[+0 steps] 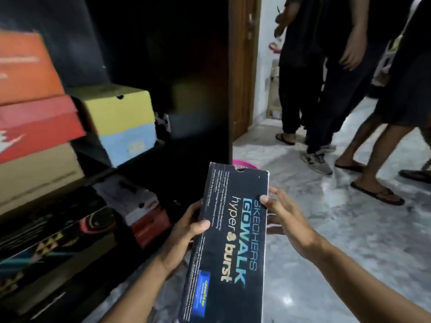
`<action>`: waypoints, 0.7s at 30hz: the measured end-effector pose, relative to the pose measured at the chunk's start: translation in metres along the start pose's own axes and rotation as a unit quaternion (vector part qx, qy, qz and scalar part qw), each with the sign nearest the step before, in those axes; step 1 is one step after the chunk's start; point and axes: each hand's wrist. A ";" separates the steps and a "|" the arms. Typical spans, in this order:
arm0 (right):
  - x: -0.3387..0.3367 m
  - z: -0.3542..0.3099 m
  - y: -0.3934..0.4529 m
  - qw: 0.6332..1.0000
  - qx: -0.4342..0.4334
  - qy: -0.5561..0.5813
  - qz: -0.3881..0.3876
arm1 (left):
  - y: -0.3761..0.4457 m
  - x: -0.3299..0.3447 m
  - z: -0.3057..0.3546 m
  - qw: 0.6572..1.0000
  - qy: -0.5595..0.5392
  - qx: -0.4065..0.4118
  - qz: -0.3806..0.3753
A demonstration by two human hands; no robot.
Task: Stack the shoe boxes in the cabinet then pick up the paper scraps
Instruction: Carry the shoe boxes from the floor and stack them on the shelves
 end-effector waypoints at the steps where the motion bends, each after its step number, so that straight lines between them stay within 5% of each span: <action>1: 0.016 -0.011 0.005 1.000 -0.012 0.011 -0.018 | -0.008 -0.008 0.019 0.999 0.011 0.017 0.038; 3: 0.047 -0.028 0.013 0.998 -0.029 0.025 -0.055 | -0.025 -0.027 0.048 0.990 -0.011 0.026 0.138; 11: 0.135 -0.072 0.033 0.979 -0.057 0.091 -0.174 | -0.012 -0.125 0.158 0.930 -0.045 0.149 0.332; 16: 0.175 -0.131 0.073 0.976 -0.070 0.189 -0.086 | 0.019 -0.168 0.214 0.918 -0.070 0.089 0.380; 21: 0.204 -0.193 0.128 0.980 -0.032 0.196 -0.029 | 0.030 -0.185 0.248 0.938 -0.030 0.070 0.338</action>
Point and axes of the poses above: each hand's wrist, its own y-axis towards the middle knuckle, its own x-axis out of the palm, z = x × y, and after that the axes turned 4 degrees about -y, right-handed
